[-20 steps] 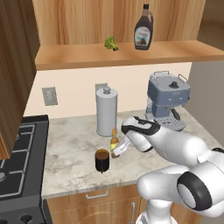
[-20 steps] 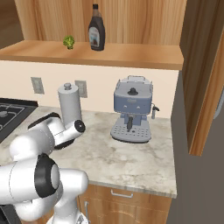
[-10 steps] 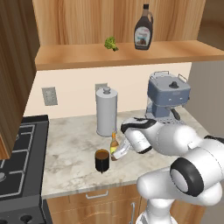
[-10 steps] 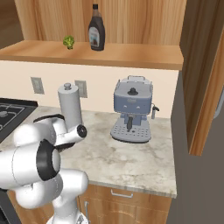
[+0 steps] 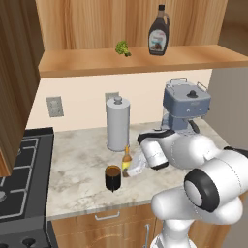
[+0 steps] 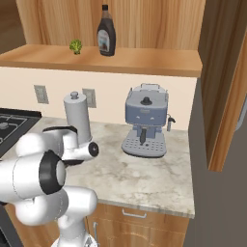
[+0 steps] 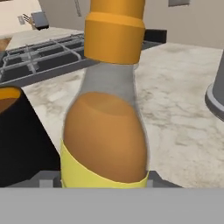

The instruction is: Pick the syrup bottle and honey bottle from the cabinet and place them next to the mug.

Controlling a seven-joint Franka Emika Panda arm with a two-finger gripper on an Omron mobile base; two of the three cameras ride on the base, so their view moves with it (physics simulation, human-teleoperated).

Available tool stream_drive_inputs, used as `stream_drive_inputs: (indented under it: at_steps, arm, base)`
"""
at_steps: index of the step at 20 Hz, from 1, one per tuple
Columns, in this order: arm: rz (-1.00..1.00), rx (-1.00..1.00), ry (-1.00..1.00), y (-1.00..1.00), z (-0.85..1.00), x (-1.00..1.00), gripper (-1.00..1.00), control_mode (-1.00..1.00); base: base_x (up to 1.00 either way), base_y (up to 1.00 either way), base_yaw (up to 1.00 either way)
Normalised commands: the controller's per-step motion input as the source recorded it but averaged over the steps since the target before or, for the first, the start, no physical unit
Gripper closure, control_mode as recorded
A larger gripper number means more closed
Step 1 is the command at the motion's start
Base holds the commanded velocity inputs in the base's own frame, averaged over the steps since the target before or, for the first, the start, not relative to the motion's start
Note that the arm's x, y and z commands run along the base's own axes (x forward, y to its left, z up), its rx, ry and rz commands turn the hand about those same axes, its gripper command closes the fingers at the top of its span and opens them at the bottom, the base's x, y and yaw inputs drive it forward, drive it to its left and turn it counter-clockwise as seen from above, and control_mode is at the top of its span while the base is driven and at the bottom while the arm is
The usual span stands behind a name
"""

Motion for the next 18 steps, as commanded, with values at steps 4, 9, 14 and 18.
stream_drive_inputs:
  at_steps: [4,9,14,18]
  arm:
    - [0.04,0.0,0.0,-0.09,-0.02,-0.36,1.0,-1.0]
    - [0.02,0.0,0.0,-0.01,0.0,-0.38,1.0,-1.0]
    - [0.02,-0.02,0.0,0.0,-0.05,-0.2,1.0,-1.0]
    - [0.12,0.0,0.0,-0.05,-0.21,0.0,1.0,-1.0]
  base:
    - [0.0,0.0,0.0]
    - [0.0,0.0,0.0]
    - [0.0,0.0,0.0]
    - [0.0,0.0,0.0]
